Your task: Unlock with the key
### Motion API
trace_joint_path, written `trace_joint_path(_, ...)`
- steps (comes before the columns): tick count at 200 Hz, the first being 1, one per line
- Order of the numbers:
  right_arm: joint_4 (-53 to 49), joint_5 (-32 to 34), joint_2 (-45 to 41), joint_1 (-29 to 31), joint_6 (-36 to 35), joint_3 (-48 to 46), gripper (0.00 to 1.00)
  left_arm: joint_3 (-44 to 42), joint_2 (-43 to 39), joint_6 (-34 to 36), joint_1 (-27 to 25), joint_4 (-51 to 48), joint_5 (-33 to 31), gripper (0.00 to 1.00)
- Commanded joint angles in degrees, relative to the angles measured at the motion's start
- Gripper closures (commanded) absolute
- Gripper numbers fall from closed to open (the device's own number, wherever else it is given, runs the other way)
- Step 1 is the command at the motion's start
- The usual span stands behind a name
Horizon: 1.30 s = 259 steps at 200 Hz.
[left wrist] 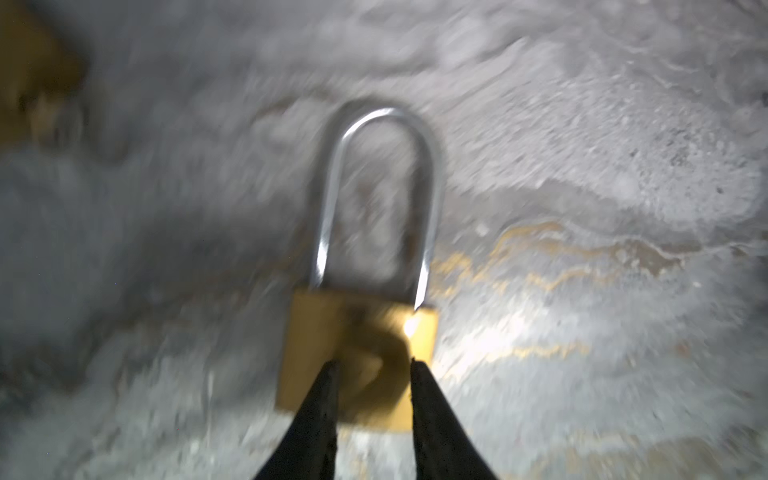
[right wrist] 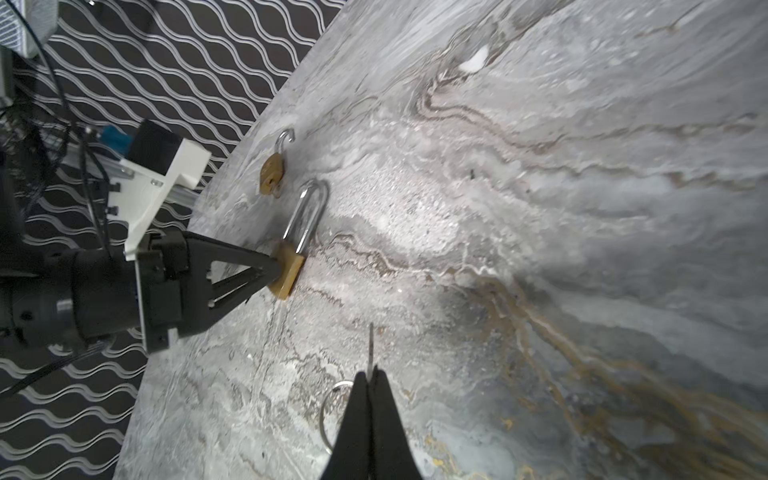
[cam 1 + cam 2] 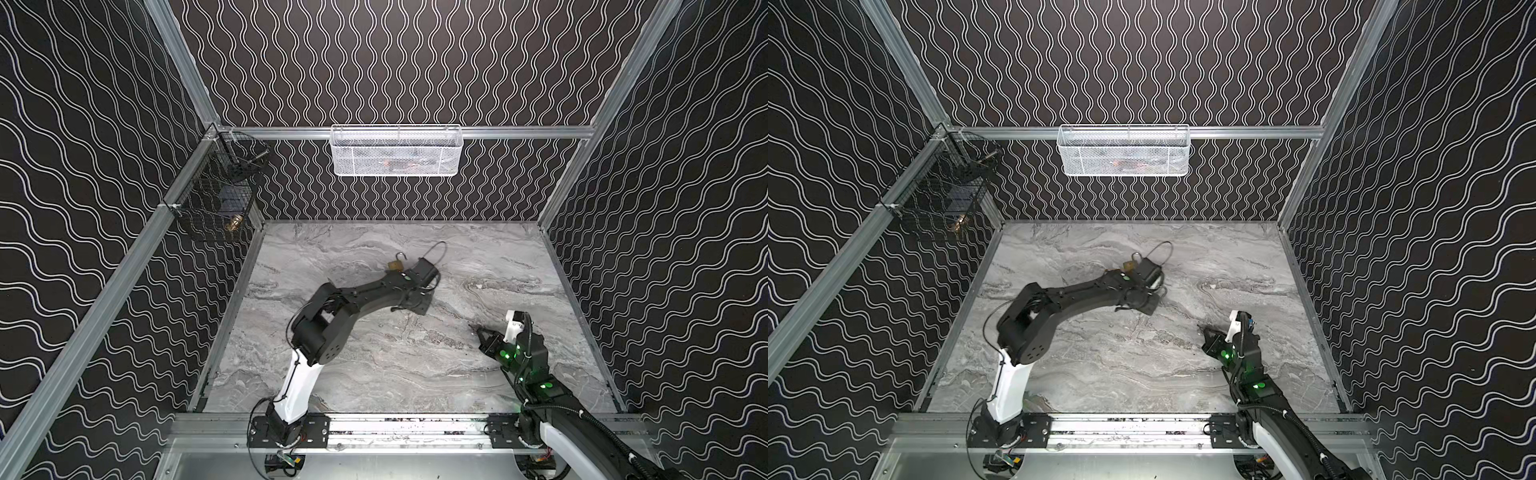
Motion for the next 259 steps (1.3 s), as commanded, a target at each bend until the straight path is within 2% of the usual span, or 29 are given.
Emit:
trace_joint_path(1, 4.65, -2.43, 1.45, -0.06, -2.42, 0.85, 1.00, -8.15, -4.97, -9.62, 4.32, 7.39, 14.45, 0.72)
trace_joint_path(18, 5.65, -3.28, 2.89, -0.03, -2.78, 1.17, 1.00, -11.49, -7.82, -10.19, 6.81, 9.45, 17.19, 0.71)
trace_joint_path(32, 7.69, -3.71, 3.96, -0.07, -2.21, 0.90, 1.00, -9.51, -8.76, -3.99, 5.47, 6.50, 15.71, 0.59)
trace_joint_path(39, 8.78, -3.80, 4.85, -0.09, -1.97, 0.90, 1.00, -8.24, -9.45, -0.33, 3.39, 4.88, 12.23, 0.53)
trace_joint_path(58, 10.56, -4.18, 7.10, -0.03, -1.76, 1.28, 1.00, -2.94, -7.54, 7.78, -3.10, -0.89, -2.56, 0.34)
trace_joint_path(86, 10.12, -4.28, 7.42, -0.11, -1.76, 2.10, 1.00, 2.28, 0.58, 9.45, -5.18, -5.79, -10.66, 0.33)
trace_joint_path(106, 6.57, -3.50, 3.85, -0.11, -2.42, 2.00, 1.00, 3.48, 2.43, 12.13, -7.52, -6.60, -18.84, 0.32)
trace_joint_path(150, 3.48, -1.30, -1.67, -0.11, -2.60, 0.41, 1.00, 6.41, 5.82, 18.07, -10.08, -7.18, -27.88, 0.25)
trace_joint_path(174, 4.34, -1.90, -0.48, -0.13, -2.42, 0.50, 1.00, 8.88, 8.46, 17.23, -9.84, -9.07, -28.60, 0.25)
trace_joint_path(208, 5.06, -2.53, 0.82, -0.20, -2.54, 0.85, 1.00, 9.88, 9.12, 11.90, -7.79, -10.52, -22.03, 0.28)
trace_joint_path(228, 5.27, -2.61, 0.89, -0.20, -2.75, 0.94, 1.00, 9.13, 9.06, 8.19, -6.04, -11.03, -16.08, 0.37)
trace_joint_path(246, 5.51, -2.68, 1.16, -0.20, -2.85, 0.85, 1.00, 6.47, 8.43, 6.75, -4.67, -8.39, -10.58, 0.39)
trace_joint_path(259, 6.03, -2.75, 1.59, -0.20, -2.84, 0.76, 1.00, 5.34, 8.68, 5.99, -2.70, -7.07, -4.14, 0.44)
